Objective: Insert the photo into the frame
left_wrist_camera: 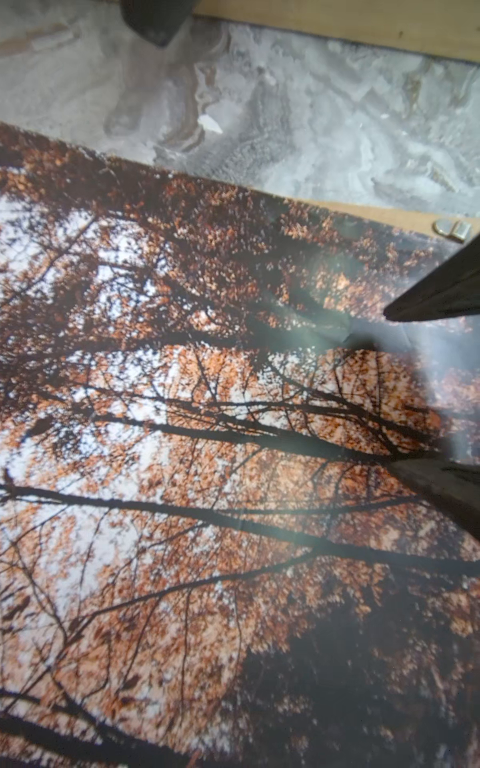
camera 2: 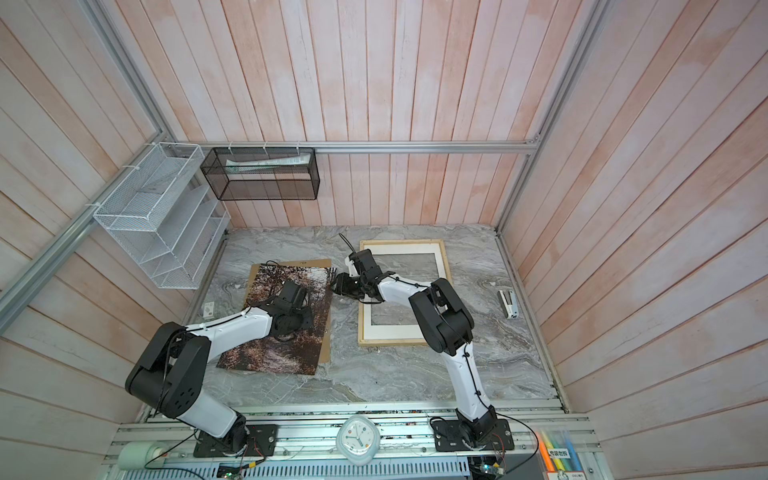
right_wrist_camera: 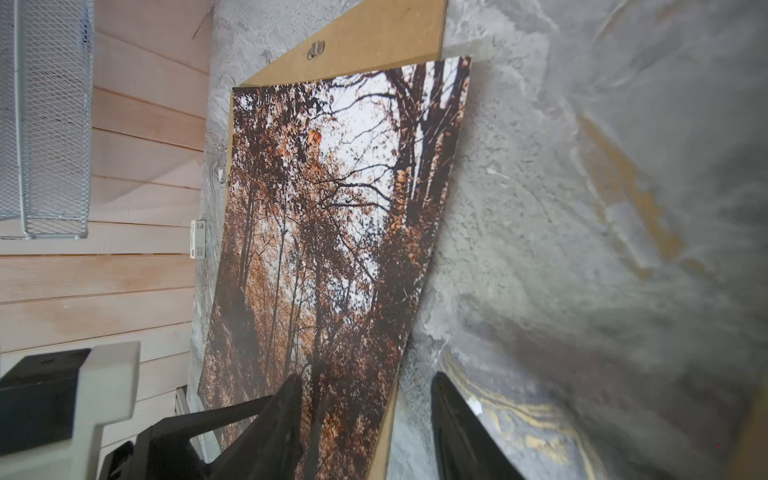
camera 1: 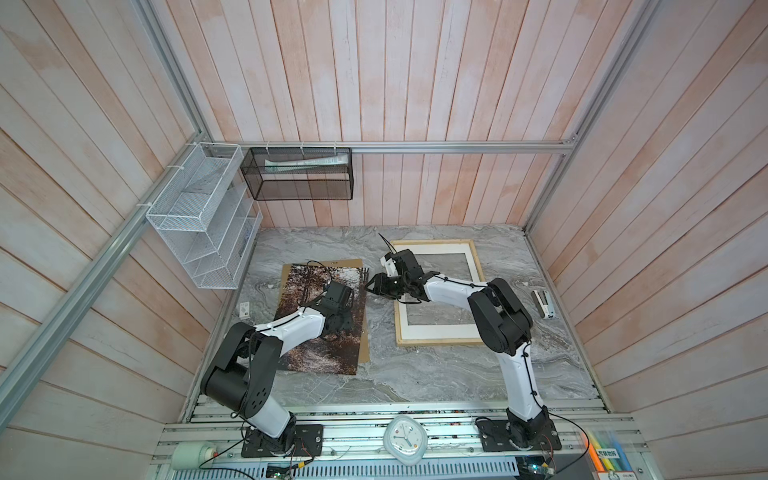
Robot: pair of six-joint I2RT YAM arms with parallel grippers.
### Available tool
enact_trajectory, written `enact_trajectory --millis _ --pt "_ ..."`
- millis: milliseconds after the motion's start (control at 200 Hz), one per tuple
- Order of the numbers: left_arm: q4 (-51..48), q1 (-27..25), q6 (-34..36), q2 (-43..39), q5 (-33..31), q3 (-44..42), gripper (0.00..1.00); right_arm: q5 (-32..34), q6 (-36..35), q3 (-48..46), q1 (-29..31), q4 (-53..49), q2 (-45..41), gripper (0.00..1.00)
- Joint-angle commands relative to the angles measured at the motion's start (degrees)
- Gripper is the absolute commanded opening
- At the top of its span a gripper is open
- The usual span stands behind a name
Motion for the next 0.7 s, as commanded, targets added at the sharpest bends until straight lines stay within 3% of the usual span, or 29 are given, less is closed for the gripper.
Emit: enact_trajectory --millis 0,435,695 --pt "0.17 0.45 0.99 -1.02 0.09 -1.04 0.55 -1.39 -0.92 2.55 0.21 -3.42 2.48 0.51" --pt "1.02 0.45 1.51 1.25 2.54 -0.89 0.54 -6.86 -0.25 7.92 0.57 -4.26 9.12 0.51" --pt "1.40 0.45 2.05 1.79 3.40 -0.50 0.52 -11.35 3.64 7.66 0.39 0.72 10.79 0.51"
